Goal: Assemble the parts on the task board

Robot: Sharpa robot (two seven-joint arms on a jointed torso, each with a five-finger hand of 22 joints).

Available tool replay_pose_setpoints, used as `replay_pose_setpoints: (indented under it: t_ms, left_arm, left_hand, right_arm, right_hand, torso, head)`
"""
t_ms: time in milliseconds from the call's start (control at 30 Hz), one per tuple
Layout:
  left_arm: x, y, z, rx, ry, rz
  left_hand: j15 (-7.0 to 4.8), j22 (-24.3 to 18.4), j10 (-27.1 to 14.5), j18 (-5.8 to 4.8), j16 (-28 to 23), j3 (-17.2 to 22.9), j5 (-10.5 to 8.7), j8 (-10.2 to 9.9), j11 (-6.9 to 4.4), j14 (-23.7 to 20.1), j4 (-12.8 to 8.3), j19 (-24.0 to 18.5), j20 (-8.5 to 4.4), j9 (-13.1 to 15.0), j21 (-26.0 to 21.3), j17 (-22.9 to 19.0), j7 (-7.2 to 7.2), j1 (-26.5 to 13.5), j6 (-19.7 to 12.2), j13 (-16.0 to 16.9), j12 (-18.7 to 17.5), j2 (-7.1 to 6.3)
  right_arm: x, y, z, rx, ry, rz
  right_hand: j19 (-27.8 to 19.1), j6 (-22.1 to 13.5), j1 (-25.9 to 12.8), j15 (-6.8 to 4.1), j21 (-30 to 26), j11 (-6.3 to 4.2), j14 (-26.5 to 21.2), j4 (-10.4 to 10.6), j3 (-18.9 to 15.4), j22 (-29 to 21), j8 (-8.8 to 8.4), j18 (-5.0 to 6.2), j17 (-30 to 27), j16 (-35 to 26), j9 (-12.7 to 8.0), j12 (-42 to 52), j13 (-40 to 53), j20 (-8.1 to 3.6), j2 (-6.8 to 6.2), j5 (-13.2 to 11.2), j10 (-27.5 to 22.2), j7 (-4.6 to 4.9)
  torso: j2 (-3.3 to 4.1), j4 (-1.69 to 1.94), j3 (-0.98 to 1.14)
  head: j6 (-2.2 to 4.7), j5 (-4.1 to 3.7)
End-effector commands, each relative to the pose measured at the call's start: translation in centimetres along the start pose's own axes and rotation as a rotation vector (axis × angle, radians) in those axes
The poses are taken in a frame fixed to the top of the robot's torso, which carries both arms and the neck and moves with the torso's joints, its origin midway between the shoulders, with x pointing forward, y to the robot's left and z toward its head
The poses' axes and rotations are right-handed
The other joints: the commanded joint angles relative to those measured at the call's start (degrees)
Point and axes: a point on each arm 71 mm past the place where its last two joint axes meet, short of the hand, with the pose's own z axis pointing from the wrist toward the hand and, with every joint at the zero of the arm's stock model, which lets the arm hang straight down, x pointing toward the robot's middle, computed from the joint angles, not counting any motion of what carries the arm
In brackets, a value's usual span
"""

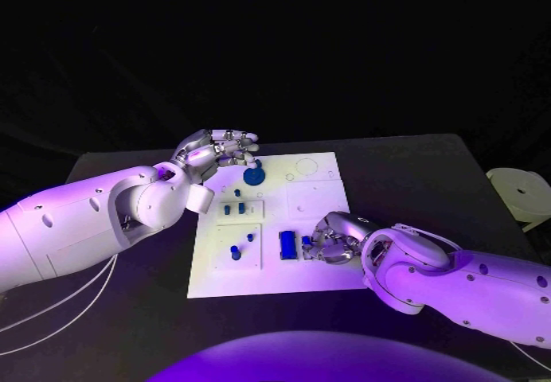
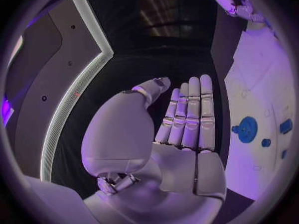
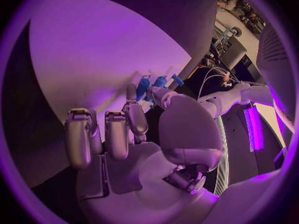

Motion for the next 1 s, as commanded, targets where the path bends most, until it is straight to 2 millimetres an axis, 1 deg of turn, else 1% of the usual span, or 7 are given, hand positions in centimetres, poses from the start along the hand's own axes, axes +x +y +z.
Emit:
replay_pose_setpoints:
  t_ms: [33, 167, 200, 267, 300, 700, 1000]
  left_arm:
    - [0.3, -0.1, 0.0, 0.004, 0.02, -0.005]
    - [0.3, -0.1, 0.0, 0.004, 0.019, -0.005]
    - [0.2, -0.1, 0.0, 0.004, 0.019, -0.005]
    - [0.2, -0.1, 0.0, 0.004, 0.019, -0.004]
    - [0.2, -0.1, 0.0, 0.004, 0.018, -0.004]
    - [0.2, -0.1, 0.0, 0.001, 0.018, -0.004]
    - [0.1, 0.0, 0.0, -0.001, 0.017, -0.004]
  left_hand:
    - [0.15, -0.1, -0.4, 0.1, -0.3, 0.0, 0.14, -0.2, -0.02, -0.4, -0.1, 0.1, 0.32, 0.1, -0.4, 0.1, 0.14, 0.1, -0.3, 0.1, -0.1, 0.27]
    - [0.15, -0.1, -0.4, 0.1, -0.3, 0.0, 0.14, -0.2, -0.02, -0.4, -0.1, 0.1, 0.32, 0.1, -0.4, 0.1, 0.14, 0.1, -0.3, 0.1, -0.1, 0.27]
    - [0.15, -0.1, -0.4, 0.1, -0.3, 0.0, 0.14, -0.2, -0.02, -0.4, -0.1, 0.1, 0.32, 0.1, -0.4, 0.1, 0.14, 0.1, -0.3, 0.1, -0.1, 0.27]
    - [0.15, -0.1, -0.4, 0.1, -0.3, 0.0, 0.14, -0.2, -0.02, -0.4, -0.1, 0.1, 0.32, 0.1, -0.4, 0.1, 0.14, 0.1, -0.3, 0.1, -0.1, 0.27]
    - [0.15, -0.1, -0.4, 0.1, -0.3, 0.0, 0.14, -0.2, -0.02, -0.4, -0.1, 0.1, 0.32, 0.1, -0.4, 0.1, 0.14, 0.1, -0.3, 0.1, -0.1, 0.27]
    - [0.16, -0.1, -0.5, 0.09, -0.3, 0.0, 0.16, -0.2, -0.02, -0.4, -0.1, 0.2, 0.32, 0.1, -0.4, 0.1, 0.15, 0.1, -0.3, 0.1, -0.1, 0.3]
    - [0.17, -0.1, -0.5, 0.09, -0.3, 0.0, 0.16, -0.2, -0.01, -0.4, 0.0, 0.2, 0.33, 0.1, -0.4, 0.1, 0.15, 0.1, -0.3, 0.1, -0.1, 0.33]
  right_arm:
    - [0.3, -0.1, 0.0, 0.008, 0.022, -0.011]
    - [0.2, 0.0, 0.0, 0.002, 0.015, -0.01]
    - [0.2, 0.0, 0.0, 0.001, 0.014, -0.01]
    - [0.2, 0.0, 0.0, -0.002, 0.013, -0.009]
    - [0.2, 0.0, 0.0, -0.003, 0.012, -0.01]
    - [0.0, 0.1, -0.4, -0.028, -0.004, -0.005]
    - [-0.2, 0.1, -1.0, -0.04, -0.017, -0.006]
  right_hand:
    - [3.4, 0.2, -1.1, -0.56, 0.0, -0.02, 4.1, 0.8, -0.9, 13.4, -0.12, 0.0, 5.7, 0.2, 0.1, 0.2, 0.6, -0.39, 0.27, -1.8, 0.5, 0.1]
    - [3.4, 0.4, -2.4, -0.53, 0.1, 0.01, 4.1, 2.7, -2.6, 13.4, -0.18, -0.01, 5.8, 0.2, 0.1, 0.3, 0.7, -0.37, 0.47, -7.2, 0.6, 0.09]
    - [3.4, 0.4, -2.5, -0.53, 0.0, 0.0, 4.1, 2.9, -2.8, 13.4, -0.19, 0.0, 5.8, 0.2, 0.1, 0.2, 0.7, -0.37, 0.48, -7.6, 0.6, 0.09]
    - [3.4, 0.5, -3.7, -0.63, 0.1, -0.07, 4.1, 4.3, -5.1, 13.4, -0.16, 0.0, 5.8, 0.2, 0.3, 0.2, 0.8, -0.44, 0.04, -4.7, 0.6, -0.01]
    - [3.4, 0.5, -4.0, -0.63, 0.1, -0.09, 4.1, 4.4, -5.6, 13.4, -0.15, 0.0, 5.8, 0.2, 0.3, 0.3, 0.8, -0.46, 0.03, -4.4, 0.6, -0.02]
    - [3.4, 0.6, -5.6, -0.7, 0.1, -0.18, 4.1, 4.6, -8.4, 13.4, -0.1, -0.01, 5.9, 0.2, 0.5, 0.4, 1.0, -0.53, 0.56, -5.4, 0.7, -0.14]
    - [3.5, 0.7, -5.7, -0.76, 0.3, -0.26, 4.2, 4.5, -9.1, 13.4, -0.05, -0.05, 6.0, 0.3, 0.6, 0.6, 1.2, -0.58, 1.67, -4.4, 0.8, -0.23]
  torso:
    - [-0.01, -0.01, 0.0]
    - [-0.01, -0.02, 0.03]
    - [0.01, -0.03, 0.03]
    - [0.01, -0.03, 0.03]
    - [0.0, -0.02, 0.02]
    - [-0.02, -0.01, 0.03]
    - [-0.04, 0.0, 0.06]
  head:
    - [0.06, -0.02]
    - [0.14, -0.02]
    - [0.18, -0.02]
    - [0.18, -0.02]
    - [0.21, -0.05]
    - [0.13, -0.05]
    - [0.0, 0.11]
